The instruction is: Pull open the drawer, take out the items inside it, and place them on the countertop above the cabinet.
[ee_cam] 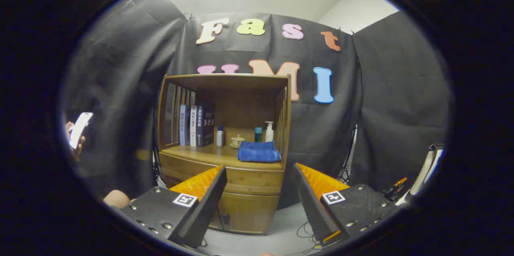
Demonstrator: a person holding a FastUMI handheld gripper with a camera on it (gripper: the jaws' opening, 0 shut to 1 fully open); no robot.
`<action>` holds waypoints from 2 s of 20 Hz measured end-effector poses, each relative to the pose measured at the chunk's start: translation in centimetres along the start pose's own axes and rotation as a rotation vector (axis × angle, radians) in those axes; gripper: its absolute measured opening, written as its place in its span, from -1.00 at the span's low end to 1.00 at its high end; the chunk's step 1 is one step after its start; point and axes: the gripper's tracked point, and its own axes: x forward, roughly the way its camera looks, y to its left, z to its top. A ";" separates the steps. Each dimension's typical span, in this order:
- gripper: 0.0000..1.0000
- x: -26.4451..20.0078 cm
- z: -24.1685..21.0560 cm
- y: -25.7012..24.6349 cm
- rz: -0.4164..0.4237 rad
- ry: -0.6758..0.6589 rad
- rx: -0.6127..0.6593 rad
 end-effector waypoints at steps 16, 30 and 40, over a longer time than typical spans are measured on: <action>0.95 -0.2 -1.2 1.5 -0.011 0.015 0.023; 0.95 8.5 -7.3 10.0 0.120 0.084 -0.001; 0.96 19.8 -16.6 17.3 0.090 0.196 0.033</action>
